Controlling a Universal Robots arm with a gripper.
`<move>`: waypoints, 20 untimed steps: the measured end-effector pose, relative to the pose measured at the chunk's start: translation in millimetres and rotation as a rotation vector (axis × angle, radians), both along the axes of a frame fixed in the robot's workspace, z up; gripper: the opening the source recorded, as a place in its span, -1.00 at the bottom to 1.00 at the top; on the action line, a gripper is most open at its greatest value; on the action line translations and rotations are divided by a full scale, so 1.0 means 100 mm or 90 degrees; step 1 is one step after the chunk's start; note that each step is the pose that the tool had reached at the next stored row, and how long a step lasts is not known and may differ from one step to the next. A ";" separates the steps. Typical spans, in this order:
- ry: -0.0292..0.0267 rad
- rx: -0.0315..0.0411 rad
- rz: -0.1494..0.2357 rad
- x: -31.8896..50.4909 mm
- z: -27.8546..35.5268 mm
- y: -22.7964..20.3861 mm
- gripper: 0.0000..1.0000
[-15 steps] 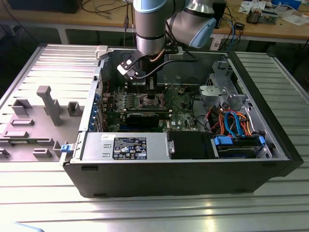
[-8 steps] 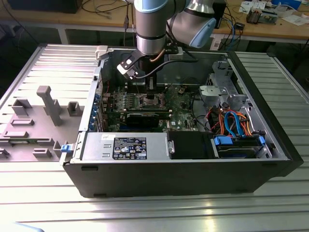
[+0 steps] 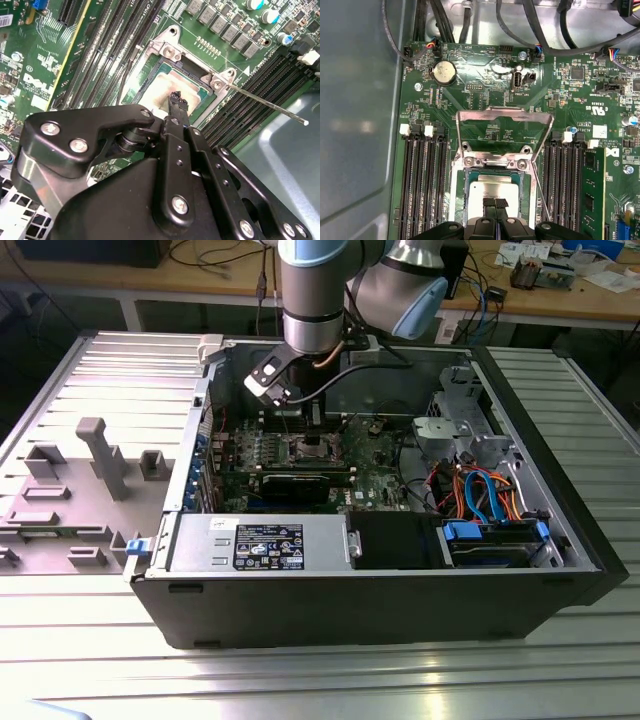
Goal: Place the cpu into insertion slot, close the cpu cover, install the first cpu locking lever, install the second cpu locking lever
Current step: 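Close the cpu cover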
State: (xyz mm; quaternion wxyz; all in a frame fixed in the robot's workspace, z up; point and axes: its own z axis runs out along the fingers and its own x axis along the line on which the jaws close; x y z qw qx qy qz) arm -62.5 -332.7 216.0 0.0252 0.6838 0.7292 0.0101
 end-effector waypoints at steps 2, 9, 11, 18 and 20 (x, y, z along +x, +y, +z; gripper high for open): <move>0.0001 -0.0001 0.000 0.000 0.018 -0.001 -0.79; -0.0001 0.0001 0.000 0.000 0.085 0.000 -0.79; 0.0001 -0.0001 0.000 0.000 0.086 0.000 -0.79; 0.0001 0.0000 0.000 0.000 0.090 0.000 -0.79; 0.0002 -0.0003 0.000 -0.001 0.101 -0.001 -0.79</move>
